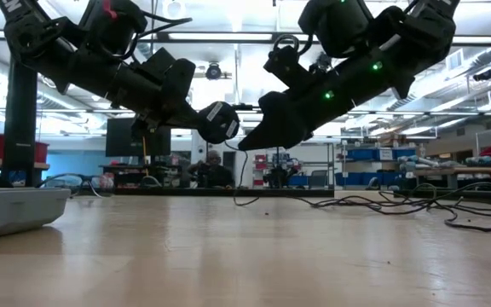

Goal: Coil cords
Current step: Coil the black wire on the black spool

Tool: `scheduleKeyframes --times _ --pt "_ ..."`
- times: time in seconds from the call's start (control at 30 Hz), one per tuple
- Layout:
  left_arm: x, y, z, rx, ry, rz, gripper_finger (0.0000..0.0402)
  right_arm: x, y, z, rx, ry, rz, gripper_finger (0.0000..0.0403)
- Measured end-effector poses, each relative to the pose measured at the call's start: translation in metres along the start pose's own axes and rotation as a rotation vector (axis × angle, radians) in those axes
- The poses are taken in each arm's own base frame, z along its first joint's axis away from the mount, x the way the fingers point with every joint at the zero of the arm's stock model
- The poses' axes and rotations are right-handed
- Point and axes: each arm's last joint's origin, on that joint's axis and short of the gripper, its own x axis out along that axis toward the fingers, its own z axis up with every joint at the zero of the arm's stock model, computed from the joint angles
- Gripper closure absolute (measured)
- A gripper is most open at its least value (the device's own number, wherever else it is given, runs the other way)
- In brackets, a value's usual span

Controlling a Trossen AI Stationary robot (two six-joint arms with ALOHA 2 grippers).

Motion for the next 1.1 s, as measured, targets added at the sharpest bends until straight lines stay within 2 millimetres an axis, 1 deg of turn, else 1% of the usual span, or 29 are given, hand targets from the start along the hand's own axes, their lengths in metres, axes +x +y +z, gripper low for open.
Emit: scheduleKeyframes --times 0.13,0.27,0.4,0.57,0.7,0.8,0.97,1.03,1.1 --pt "0.0 0.0 0.0 0.0 0.001 -0.002 0.0401 0.001 -0.002 0.0 -0.032 -0.003 -0.004 0.0289" --pt "0.0 0.0 0.0 0.0 0.001 -0.002 0.0401 0.005 -0.009 0.0 -0.037 0.003 -0.005 0.029" --pt "0.0 0.0 0.0 0.0 0.001 -0.002 0.0401 0.008 -0.015 -0.001 -0.113 0.011 -0.013 0.029" --pt "0.0 0.0 0.0 -0.001 0.002 -0.006 0.0401 0.012 -0.022 -0.005 -0.125 0.038 0.043 0.029" --pt "0.0 -0.001 0.0 -0.004 0.001 -0.014 0.0401 0.015 -0.028 -0.007 -0.184 0.057 0.031 0.0291" --pt "0.0 -0.001 0.001 -0.015 -0.001 -0.015 0.0401 0.017 -0.032 -0.006 -0.193 0.052 0.016 0.0293" --pt "0.0 -0.001 0.001 -0.03 -0.005 -0.017 0.0401 0.019 -0.037 -0.009 -0.202 0.082 0.008 0.0311" --pt "0.0 -0.001 0.001 -0.031 -0.006 -0.017 0.0401 0.019 -0.038 -0.01 -0.205 0.091 0.007 0.0325" --pt "0.0 -0.001 0.001 -0.031 -0.005 -0.017 0.0401 0.019 -0.038 -0.01 -0.2 0.092 0.006 0.0349"
